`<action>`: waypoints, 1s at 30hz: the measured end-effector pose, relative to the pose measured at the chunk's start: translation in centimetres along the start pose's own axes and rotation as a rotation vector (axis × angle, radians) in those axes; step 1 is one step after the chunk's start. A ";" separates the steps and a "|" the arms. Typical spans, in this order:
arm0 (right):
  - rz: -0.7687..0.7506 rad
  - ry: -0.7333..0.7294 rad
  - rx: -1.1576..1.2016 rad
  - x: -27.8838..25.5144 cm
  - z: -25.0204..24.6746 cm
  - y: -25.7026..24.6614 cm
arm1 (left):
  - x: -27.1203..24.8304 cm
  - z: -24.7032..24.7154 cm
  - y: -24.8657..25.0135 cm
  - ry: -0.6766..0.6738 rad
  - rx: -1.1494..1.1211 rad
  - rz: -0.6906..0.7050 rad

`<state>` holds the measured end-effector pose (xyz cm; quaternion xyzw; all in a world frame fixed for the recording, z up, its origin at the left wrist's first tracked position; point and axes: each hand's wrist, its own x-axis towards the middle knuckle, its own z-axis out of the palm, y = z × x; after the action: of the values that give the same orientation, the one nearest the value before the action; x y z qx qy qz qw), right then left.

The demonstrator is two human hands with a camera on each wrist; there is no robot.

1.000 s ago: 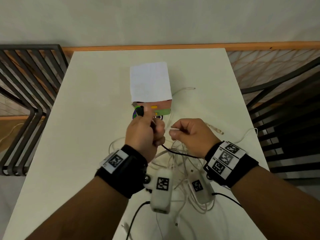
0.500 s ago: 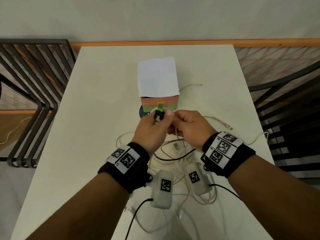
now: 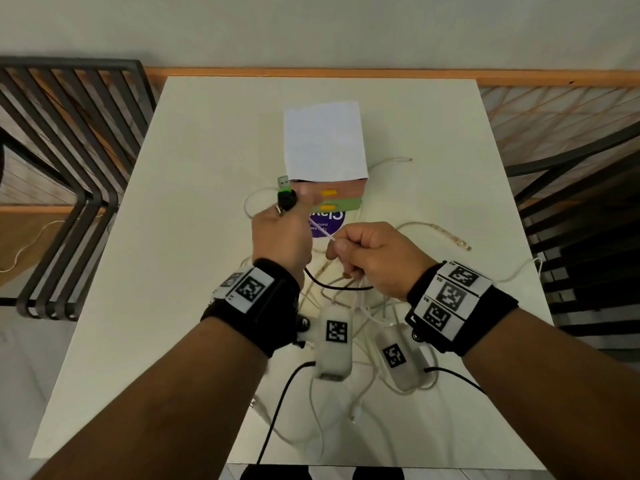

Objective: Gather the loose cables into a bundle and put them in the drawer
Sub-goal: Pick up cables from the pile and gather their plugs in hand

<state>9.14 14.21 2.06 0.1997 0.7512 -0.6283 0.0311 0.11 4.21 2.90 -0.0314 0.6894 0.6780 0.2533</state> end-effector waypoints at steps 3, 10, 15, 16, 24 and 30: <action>-0.005 0.051 0.124 0.1 0.1 -0.1 | -0.6 -0.1 -0.8 -0.195 0.116 0.027; -0.045 0.089 0.103 0.0 -0.1 1.0 | 0.3 -0.5 0.6 -0.120 0.089 0.105; -0.079 0.080 0.182 0.0 0.1 0.8 | -0.5 -0.2 0.5 -0.091 0.113 0.217; -0.086 0.079 0.196 -0.2 0.1 0.8 | -0.3 -0.2 0.9 -0.041 0.036 0.190; -0.092 0.112 0.332 -2.0 -2.0 0.0 | -2.4 1.8 1.4 -0.251 0.052 0.201; -0.012 0.343 0.409 -6.5 -6.6 2.0 | -6.1 8.5 1.5 -0.415 0.264 0.329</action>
<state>17.09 19.08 3.48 0.3011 0.6043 -0.7240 -0.1414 7.48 10.58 7.06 0.2534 0.7009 0.6062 0.2775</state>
